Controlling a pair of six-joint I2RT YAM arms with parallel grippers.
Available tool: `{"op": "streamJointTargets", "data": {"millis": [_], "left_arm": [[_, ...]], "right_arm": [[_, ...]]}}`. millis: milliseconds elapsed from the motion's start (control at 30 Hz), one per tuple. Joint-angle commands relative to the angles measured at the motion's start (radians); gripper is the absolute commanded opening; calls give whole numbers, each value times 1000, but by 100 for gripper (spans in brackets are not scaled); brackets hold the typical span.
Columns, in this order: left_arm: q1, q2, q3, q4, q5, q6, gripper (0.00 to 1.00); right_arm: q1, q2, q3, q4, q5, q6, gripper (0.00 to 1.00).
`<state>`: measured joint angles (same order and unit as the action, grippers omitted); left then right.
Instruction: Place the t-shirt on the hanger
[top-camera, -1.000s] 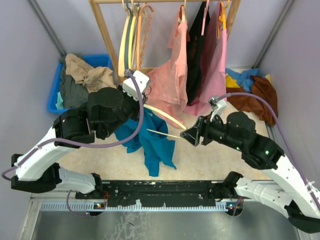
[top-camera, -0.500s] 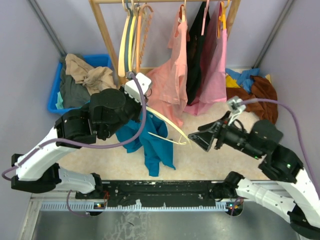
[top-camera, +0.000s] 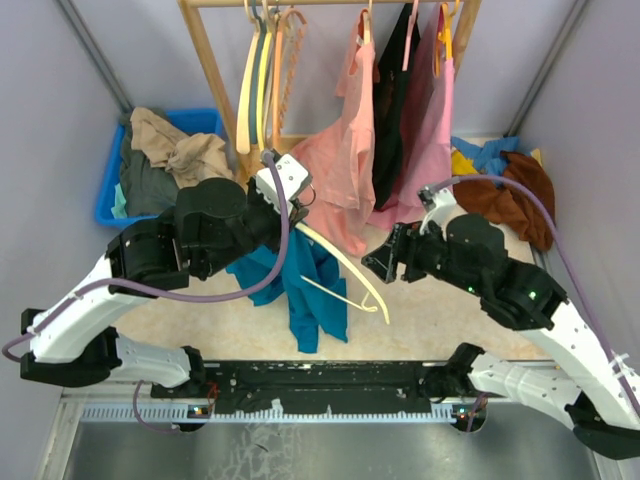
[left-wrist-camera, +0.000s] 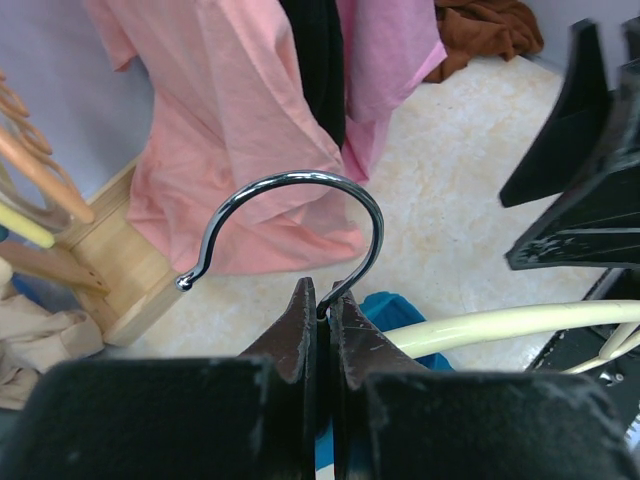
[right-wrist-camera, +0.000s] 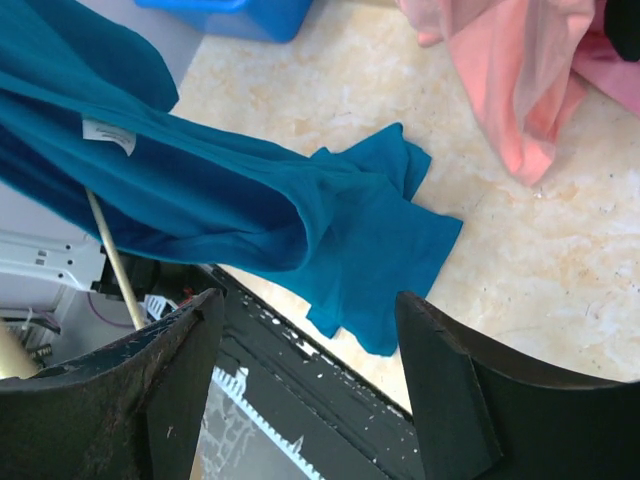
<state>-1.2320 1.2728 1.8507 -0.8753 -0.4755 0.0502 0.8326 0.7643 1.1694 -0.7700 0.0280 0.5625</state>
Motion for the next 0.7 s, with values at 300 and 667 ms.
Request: {"op": "streamJointTargets", "data": {"millis": [300,667], "left_arm": [[2,-37,35,50,92,13,0],[3,-38,10,79,95,3,0]], "right_arm": [[-5,73,-146,191,-205,-8,65],[-5,99,-287,388,-237,3,64]]}}
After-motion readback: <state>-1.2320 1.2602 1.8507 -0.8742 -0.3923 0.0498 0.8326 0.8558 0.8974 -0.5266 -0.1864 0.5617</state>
